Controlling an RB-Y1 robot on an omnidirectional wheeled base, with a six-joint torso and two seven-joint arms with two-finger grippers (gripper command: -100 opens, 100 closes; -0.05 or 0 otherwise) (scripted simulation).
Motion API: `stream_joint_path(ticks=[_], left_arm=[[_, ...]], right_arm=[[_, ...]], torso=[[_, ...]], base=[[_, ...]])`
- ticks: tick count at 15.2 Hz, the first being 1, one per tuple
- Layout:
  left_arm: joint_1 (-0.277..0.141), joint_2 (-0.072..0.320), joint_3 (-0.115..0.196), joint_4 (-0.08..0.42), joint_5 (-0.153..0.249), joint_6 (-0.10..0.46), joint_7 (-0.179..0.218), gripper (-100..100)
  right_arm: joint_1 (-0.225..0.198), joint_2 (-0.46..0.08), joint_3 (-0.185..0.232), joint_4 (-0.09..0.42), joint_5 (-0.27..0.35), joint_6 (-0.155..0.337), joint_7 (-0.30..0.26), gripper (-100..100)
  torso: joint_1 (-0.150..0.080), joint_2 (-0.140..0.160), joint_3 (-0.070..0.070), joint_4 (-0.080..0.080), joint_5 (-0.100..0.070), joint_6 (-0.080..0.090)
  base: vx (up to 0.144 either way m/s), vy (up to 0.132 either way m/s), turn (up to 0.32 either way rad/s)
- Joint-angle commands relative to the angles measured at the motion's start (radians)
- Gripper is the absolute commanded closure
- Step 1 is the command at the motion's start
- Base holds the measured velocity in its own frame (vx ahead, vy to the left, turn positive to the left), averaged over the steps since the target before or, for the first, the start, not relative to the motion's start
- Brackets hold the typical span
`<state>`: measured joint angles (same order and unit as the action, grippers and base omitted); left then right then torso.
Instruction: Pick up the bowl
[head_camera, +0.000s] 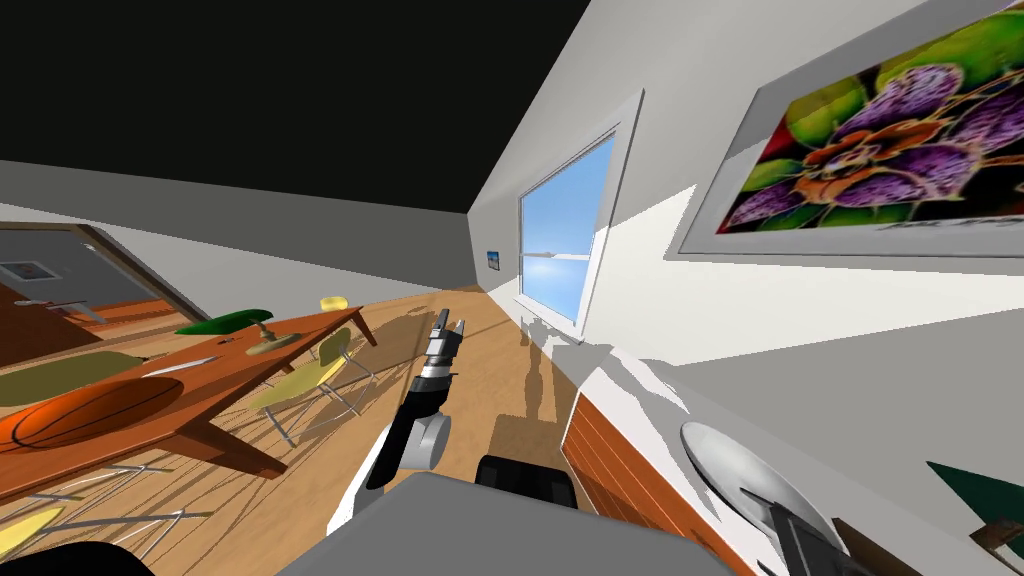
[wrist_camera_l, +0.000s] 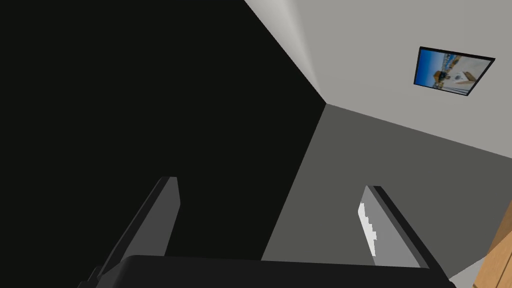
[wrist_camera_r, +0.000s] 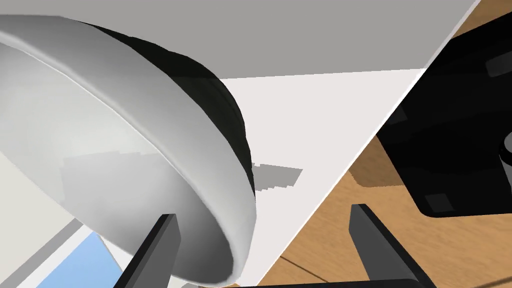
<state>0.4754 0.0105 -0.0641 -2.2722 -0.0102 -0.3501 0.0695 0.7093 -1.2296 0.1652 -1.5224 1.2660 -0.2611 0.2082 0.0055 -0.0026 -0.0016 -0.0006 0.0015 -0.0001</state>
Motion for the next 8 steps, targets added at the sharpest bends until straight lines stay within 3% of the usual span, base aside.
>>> stream_joint_path(ticks=[1,4,8], left_arm=[[0.000,0.000,0.000,0.000,0.000,0.000,0.000,0],[0.000,0.000,0.000,0.000,0.000,0.000,0.000,0],[0.000,0.000,0.000,0.000,0.000,0.000,0.000,0]], right_arm=[[0.019,-0.040,0.015,0.040,0.050,0.013,0.012,-100],[0.026,-0.061,0.025,0.062,0.084,0.017,0.020,-100],[0.039,-0.096,0.042,0.100,0.134,0.025,0.033,-100]], torso=[[0.000,0.000,0.000,0.000,0.000,0.000],[0.003,-0.001,0.000,0.000,0.000,0.000],[-0.001,0.000,0.000,0.000,0.000,0.000]], base=[[0.059,0.098,0.084],[0.057,0.095,0.037],[0.043,0.047,0.024]])
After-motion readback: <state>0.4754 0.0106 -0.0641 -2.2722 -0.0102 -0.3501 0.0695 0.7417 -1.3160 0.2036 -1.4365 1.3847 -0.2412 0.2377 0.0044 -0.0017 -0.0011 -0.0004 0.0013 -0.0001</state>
